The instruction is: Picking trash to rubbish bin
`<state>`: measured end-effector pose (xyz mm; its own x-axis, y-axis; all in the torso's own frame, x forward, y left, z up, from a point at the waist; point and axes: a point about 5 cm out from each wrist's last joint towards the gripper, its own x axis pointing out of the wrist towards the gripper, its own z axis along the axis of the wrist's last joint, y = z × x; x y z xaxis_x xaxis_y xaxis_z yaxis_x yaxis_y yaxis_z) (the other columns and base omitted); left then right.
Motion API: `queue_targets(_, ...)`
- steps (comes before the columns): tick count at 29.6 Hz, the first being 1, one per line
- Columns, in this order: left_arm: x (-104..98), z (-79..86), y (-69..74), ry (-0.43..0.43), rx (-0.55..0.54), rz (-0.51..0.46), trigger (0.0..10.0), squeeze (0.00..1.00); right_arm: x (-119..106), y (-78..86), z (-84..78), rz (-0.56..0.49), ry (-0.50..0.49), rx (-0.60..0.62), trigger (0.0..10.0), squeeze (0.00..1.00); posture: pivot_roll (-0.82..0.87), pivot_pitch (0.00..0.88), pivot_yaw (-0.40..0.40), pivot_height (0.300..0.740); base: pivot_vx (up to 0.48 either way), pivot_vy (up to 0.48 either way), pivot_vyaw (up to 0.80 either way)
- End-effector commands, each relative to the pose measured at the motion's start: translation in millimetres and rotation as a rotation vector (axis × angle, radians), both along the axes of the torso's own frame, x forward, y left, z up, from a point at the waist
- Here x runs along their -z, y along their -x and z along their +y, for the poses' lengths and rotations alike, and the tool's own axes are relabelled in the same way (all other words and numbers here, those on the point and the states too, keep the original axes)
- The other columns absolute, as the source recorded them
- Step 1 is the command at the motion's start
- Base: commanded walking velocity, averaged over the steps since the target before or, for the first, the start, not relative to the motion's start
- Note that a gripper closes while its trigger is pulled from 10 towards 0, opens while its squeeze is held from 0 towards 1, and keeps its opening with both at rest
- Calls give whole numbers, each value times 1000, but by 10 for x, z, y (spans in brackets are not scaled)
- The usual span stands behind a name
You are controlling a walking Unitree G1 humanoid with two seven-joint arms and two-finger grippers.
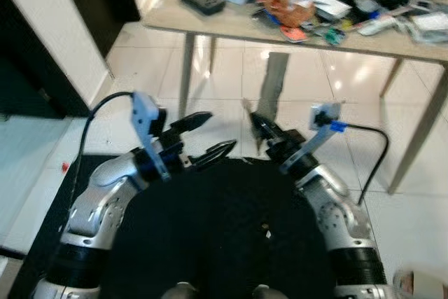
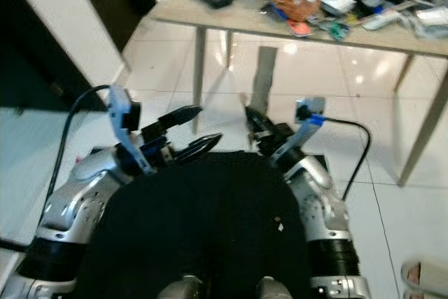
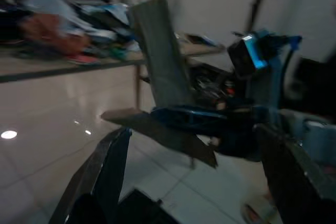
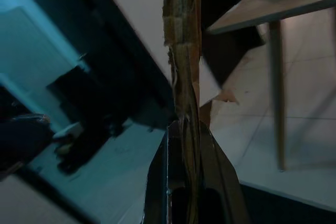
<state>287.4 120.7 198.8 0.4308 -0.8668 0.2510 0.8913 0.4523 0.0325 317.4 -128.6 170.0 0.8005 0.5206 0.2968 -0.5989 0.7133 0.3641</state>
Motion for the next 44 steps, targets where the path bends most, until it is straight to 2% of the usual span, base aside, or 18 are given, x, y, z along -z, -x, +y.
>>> queue_targets(1, 66, -4, 9, -14, -8, 12, 10000, 0, 58, 12, 42, 21, 9, -17, 10000, 0, -3, 150, 41, 740, 0, 0, 763)
queue_targets(21, 88, -65, 38, 24, -19, 0, 10000, 0, 76, -2, -6, 27, 19, 3, 10000, 0, -3, 146, 31, 740, 0, 0, 759)
queue_targets(30, 79, -56, -11, 40, -72, -19, 10000, 0, 162, -3, 56, 63, 39, -40, 10000, 0, 6, 130, -8, 740, 0, 0, 756)
queue_targets(34, 60, -52, -39, 73, -104, -18, 10000, 0, 190, -39, 143, 78, 53, -86, 10000, 0, 14, 117, -29, 740, 0, 0, 756)
queue_targets(37, 101, -51, -65, 68, -141, -5, 10000, 0, 243, -58, 205, 90, 86, -104, 10000, 0, 21, 109, -36, 740, 0, 0, 756)
queue_targets(39, 150, -57, -62, 70, -151, 19, 10000, 0, 287, -81, 213, 113, 103, -72, 10000, 0, 15, 106, -41, 740, 0, 0, 569)
queue_targets(41, 187, -67, -56, 68, -153, 33, 10000, 0, 324, -99, 211, 147, 99, -42, 10000, 0, 16, 102, -46, 740, 0, 0, 0)
queue_targets(44, 216, -106, -30, 72, -149, 51, 10000, 0, 344, -72, 268, 159, 95, -69, 10000, 0, 31, 93, -64, 740, 0, -97, 0)
